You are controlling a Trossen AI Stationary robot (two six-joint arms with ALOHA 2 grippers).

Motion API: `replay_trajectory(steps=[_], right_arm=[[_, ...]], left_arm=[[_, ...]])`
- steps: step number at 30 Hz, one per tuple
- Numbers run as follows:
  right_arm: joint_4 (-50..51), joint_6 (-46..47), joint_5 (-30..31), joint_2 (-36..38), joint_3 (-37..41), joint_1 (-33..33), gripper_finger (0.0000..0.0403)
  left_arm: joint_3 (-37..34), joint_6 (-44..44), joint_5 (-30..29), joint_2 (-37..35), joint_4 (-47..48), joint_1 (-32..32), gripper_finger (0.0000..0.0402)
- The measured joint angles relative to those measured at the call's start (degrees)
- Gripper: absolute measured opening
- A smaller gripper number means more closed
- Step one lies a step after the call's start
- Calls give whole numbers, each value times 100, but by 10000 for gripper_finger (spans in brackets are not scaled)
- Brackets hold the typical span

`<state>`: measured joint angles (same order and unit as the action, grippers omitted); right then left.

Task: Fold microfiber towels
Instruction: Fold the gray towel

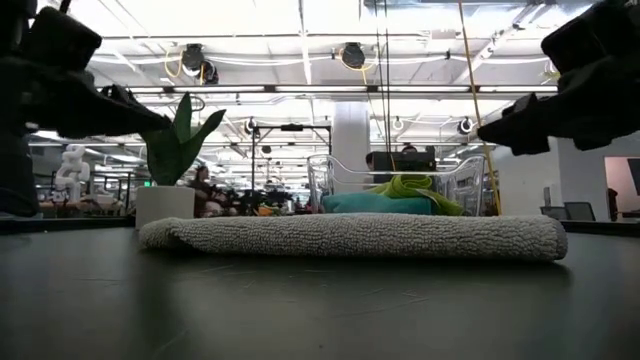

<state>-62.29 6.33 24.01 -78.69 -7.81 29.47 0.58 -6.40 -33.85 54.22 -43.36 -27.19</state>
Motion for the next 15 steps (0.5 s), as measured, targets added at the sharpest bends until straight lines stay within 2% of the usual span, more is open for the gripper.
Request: replay_trajectory(steps=[4, 7, 12, 15], right_arm=[[-499, -428, 0, -233, 1, -166, 173], [-501, -675, 0, 76, 82, -251, 173], [-409, -651, -13, 1305, 545, -278, 173], [427, -458, -24, 2214, 649, -277, 173]], left_arm=[[-2, -671, -92, 15, -425, 156, 181], [-1, -1236, -459, -147, -689, 234, 181], [0, -1883, -788, -776, -621, 174, 182], [0, -2048, -831, -1292, -245, 78, 182]])
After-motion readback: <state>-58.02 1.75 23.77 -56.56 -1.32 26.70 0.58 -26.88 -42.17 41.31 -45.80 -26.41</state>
